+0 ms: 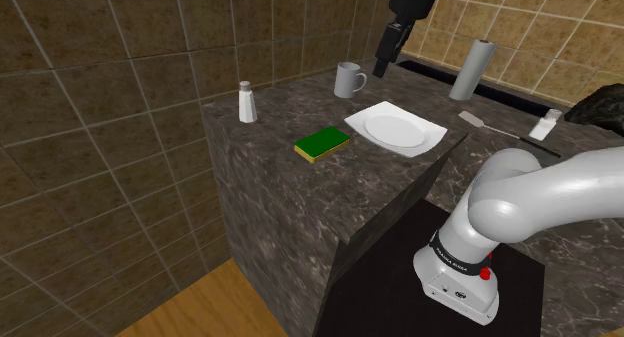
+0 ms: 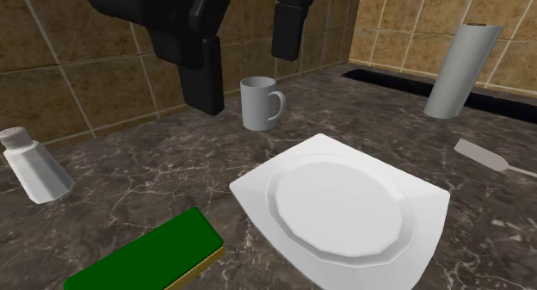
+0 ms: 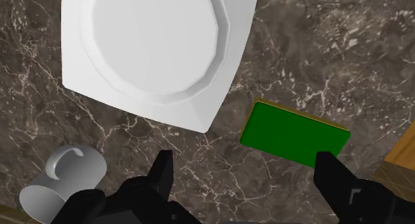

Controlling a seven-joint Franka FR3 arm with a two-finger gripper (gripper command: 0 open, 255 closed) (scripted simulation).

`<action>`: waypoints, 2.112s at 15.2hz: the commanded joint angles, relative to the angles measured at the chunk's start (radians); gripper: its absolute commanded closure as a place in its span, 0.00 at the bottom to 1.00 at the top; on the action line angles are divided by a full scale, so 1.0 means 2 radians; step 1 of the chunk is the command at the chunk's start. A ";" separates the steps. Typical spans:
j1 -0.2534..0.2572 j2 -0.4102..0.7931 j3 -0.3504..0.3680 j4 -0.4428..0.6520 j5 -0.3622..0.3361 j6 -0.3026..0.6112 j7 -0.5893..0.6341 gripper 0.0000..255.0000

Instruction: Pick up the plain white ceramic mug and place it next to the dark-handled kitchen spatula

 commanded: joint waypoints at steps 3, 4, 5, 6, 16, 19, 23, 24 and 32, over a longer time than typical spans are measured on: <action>-0.007 0.030 -0.016 0.012 -0.007 0.012 -0.012 0.00; -0.010 0.045 -0.024 0.019 -0.011 0.017 -0.018 0.00; -0.013 0.061 -0.031 0.026 -0.014 0.022 -0.024 0.00; -0.016 0.077 -0.039 0.034 -0.016 0.027 -0.030 0.00; -0.040 0.248 -0.109 0.142 -0.022 0.058 -0.092 0.00; -0.048 0.303 -0.128 0.185 -0.015 0.060 -0.112 0.00; -0.060 0.381 -0.151 0.252 0.000 0.055 -0.140 0.00; -0.064 0.401 -0.156 0.271 0.005 0.052 -0.147 0.00; -0.088 0.502 -0.175 0.351 0.033 0.052 -0.179 0.00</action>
